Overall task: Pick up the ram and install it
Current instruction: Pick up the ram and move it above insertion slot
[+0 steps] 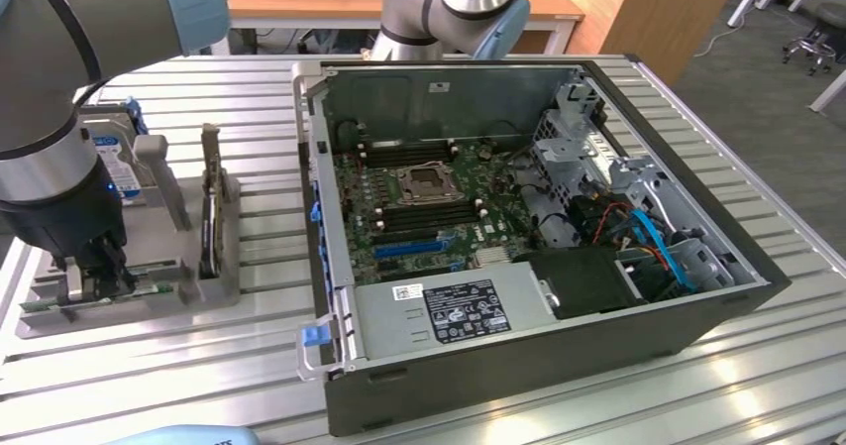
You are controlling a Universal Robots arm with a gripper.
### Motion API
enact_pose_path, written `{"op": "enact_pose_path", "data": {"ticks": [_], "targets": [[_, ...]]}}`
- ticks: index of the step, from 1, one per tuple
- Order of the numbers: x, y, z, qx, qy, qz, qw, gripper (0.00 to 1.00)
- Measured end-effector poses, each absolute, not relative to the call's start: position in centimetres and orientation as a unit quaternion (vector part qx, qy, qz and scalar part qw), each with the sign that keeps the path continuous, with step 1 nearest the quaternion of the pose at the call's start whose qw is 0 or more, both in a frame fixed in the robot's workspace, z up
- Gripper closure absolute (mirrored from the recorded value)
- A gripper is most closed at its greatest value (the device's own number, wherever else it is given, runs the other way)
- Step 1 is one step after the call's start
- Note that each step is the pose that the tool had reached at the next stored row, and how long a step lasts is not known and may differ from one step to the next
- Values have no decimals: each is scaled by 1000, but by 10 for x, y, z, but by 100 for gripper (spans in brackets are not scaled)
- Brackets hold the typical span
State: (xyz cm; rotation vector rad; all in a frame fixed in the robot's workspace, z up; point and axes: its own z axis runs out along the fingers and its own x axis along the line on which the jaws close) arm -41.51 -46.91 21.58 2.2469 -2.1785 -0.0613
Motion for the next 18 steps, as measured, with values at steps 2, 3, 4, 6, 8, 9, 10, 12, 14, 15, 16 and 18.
{"op": "enact_pose_path", "data": {"ticks": [2, 3, 4, 6, 8, 9, 10, 12, 14, 15, 16, 18], "targets": [[-415, -469, 218, 718, -696, -20, 6, 88], [-415, -469, 219, 718, -696, -20, 6, 88], [-415, -469, 221, 718, -696, -20, 6, 88], [-415, -469, 223, 718, -696, -20, 6, 88], [-415, -469, 226, 718, -696, -20, 6, 88], [-414, -469, 228, 718, -696, -20, 6, 88], [-414, -469, 229, 718, -696, -20, 6, 88], [-414, -469, 232, 718, -696, -20, 6, 88], [-414, -469, 236, 718, -696, -20, 6, 88], [-414, -469, 238, 718, -696, -20, 6, 88], [-414, -469, 240, 718, -696, -20, 6, 88], [-414, -469, 244, 718, -696, -20, 6, 88]]}}
